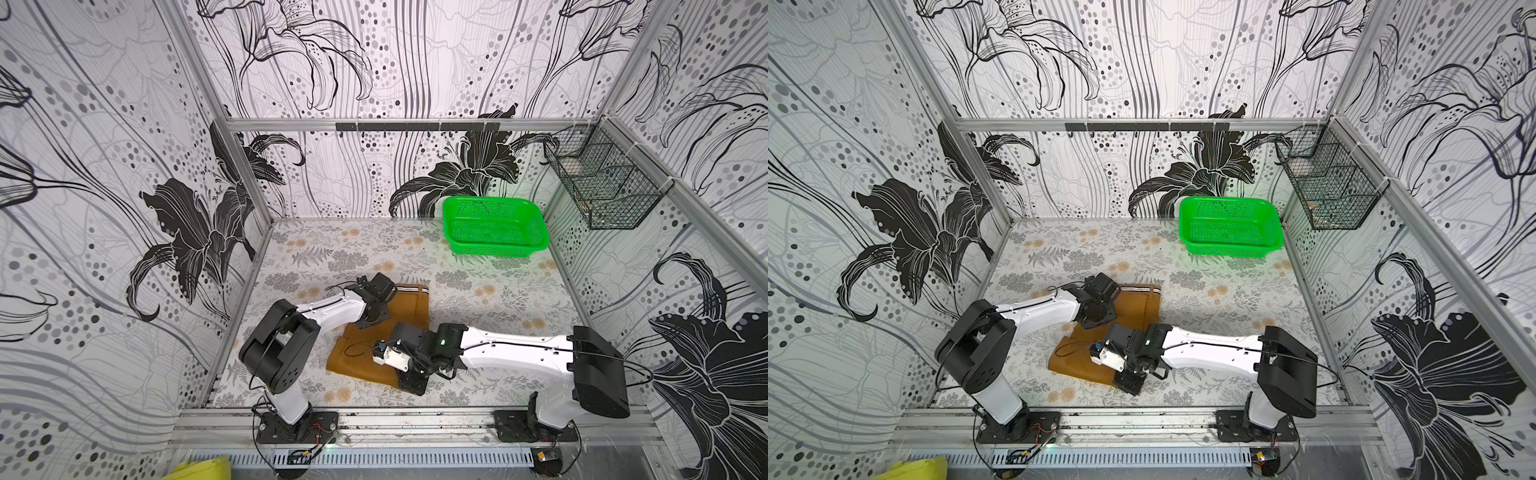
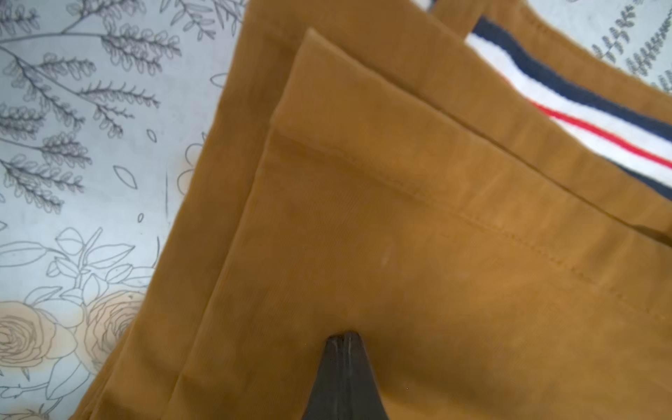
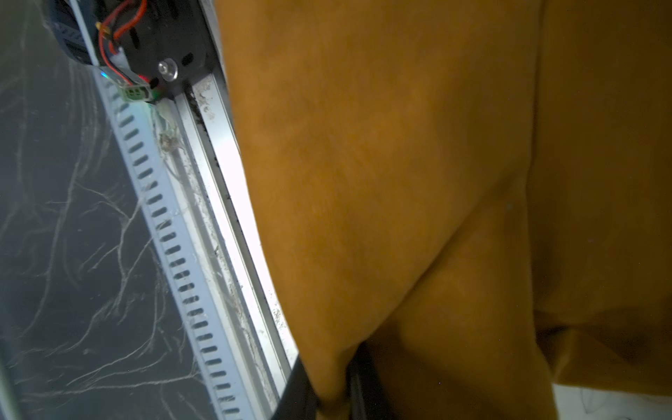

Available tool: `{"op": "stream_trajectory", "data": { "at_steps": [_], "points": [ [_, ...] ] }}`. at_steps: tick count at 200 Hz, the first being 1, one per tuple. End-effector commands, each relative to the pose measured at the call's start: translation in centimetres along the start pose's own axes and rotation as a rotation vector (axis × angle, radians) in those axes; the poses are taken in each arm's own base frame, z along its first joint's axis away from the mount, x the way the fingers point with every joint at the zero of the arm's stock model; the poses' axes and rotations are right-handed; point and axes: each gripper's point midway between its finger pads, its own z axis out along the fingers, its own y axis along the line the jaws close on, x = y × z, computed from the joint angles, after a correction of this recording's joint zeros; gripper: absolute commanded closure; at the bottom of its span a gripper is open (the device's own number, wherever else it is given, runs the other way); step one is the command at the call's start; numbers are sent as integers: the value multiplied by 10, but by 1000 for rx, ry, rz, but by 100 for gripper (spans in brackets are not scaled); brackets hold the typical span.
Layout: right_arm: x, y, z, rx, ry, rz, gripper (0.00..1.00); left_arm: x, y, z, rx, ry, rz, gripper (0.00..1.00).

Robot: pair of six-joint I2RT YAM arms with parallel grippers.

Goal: Roll up the long pants
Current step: Roll the long pant at the center of the board.

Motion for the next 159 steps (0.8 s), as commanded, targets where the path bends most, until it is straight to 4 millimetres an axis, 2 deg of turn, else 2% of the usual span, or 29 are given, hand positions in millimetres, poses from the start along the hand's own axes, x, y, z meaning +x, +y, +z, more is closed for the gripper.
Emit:
{"op": "stream_trajectory", "data": {
  "at_steps": [1, 43, 81, 86, 159],
  "points": [
    [6, 25, -21, -191, 45, 3, 100, 44, 41, 13, -121, 125, 5, 100],
    [-8, 4, -32, -222, 34, 49, 100, 66, 47, 8, -129, 130, 16, 100],
    [-20, -22, -37, -215, 18, 96, 100, 71, 45, 2, -114, 112, 27, 100],
    [-18, -32, -28, -198, 42, 117, 100, 71, 44, 1, -110, 112, 26, 100],
    [-23, -91, -3, -136, 28, 220, 100, 77, 35, -1, -79, 111, 49, 100]
  ]
}}
